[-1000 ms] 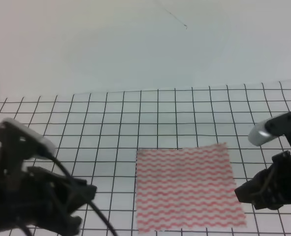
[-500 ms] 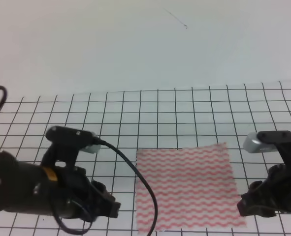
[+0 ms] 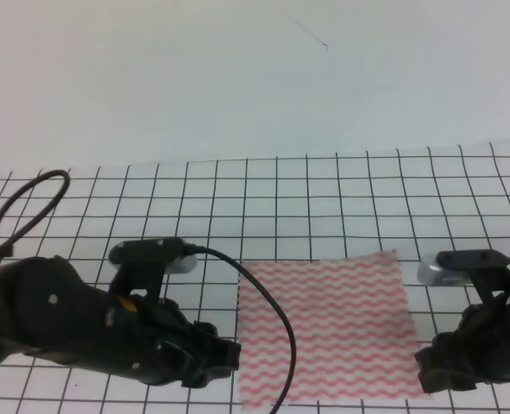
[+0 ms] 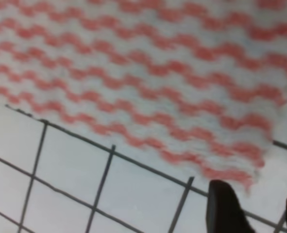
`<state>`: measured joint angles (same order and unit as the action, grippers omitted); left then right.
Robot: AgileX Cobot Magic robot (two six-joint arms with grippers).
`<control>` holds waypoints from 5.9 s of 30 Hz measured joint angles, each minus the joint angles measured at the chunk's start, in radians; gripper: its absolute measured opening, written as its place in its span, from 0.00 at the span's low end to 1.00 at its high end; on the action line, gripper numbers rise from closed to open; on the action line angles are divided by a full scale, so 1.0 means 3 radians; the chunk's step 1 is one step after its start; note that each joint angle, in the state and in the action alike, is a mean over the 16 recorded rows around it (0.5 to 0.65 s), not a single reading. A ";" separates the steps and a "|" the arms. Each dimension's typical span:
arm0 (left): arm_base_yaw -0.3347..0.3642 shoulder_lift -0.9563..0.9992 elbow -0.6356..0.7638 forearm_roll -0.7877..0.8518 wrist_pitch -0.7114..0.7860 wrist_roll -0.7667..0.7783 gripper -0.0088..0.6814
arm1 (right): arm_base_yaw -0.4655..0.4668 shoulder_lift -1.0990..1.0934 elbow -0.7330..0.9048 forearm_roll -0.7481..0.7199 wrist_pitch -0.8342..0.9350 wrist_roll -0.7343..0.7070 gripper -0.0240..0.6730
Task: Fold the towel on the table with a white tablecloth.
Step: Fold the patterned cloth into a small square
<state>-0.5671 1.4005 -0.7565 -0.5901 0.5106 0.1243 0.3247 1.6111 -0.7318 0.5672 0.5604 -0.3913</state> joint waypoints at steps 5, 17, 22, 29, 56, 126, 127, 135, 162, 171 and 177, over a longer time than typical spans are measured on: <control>0.0000 0.0105 0.0000 -0.0142 -0.0018 0.0112 0.43 | 0.0000 0.0137 -0.0001 0.0041 -0.0064 -0.0003 0.44; 0.0000 0.0166 0.0000 -0.0264 0.0015 0.0236 0.43 | -0.0002 0.0331 -0.0012 0.0327 -0.0122 -0.0162 0.44; 0.0000 0.0166 0.0000 -0.0274 0.0021 0.0242 0.43 | -0.0004 0.0358 -0.0044 0.0519 -0.0105 -0.0313 0.44; 0.0000 0.0166 0.0000 -0.0306 0.0029 0.0281 0.43 | -0.0006 0.0371 -0.0162 0.0721 -0.0056 -0.0475 0.44; 0.0000 0.0163 0.0000 -0.0304 0.0066 0.0368 0.43 | -0.0006 0.0370 -0.0341 0.0113 0.0244 -0.0364 0.44; -0.0141 0.0270 -0.0011 -0.0030 -0.0354 0.1577 0.44 | -0.0022 0.0474 -0.0737 0.0601 -0.0332 -0.0574 0.03; -0.0174 0.0293 -0.0013 -0.0026 -0.0408 0.1597 0.44 | -0.0026 0.0474 -0.0741 0.0604 -0.0343 -0.0572 0.03; -0.0452 0.0474 -0.0033 0.0031 -0.0864 0.1646 0.47 | -0.0057 0.0474 -0.0749 0.0620 -0.0379 -0.0559 0.03; -0.0214 0.1384 -0.1366 0.0220 0.0363 0.1876 0.51 | -0.0068 0.0473 -0.0752 0.0586 -0.0110 -0.0858 0.03; -0.0129 0.1624 -0.1559 0.0142 0.0569 0.2072 0.51 | -0.0068 0.0470 -0.0752 0.0589 0.0001 -0.1159 0.03; -0.0098 0.1755 -0.1650 0.0036 0.0640 0.2289 0.50 | -0.0068 0.0469 -0.0752 0.0605 0.0077 -0.1235 0.03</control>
<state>-0.5964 1.9271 -1.2515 -0.5793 0.7027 0.8111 0.3043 1.7517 -0.9575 0.7488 0.5836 -0.7618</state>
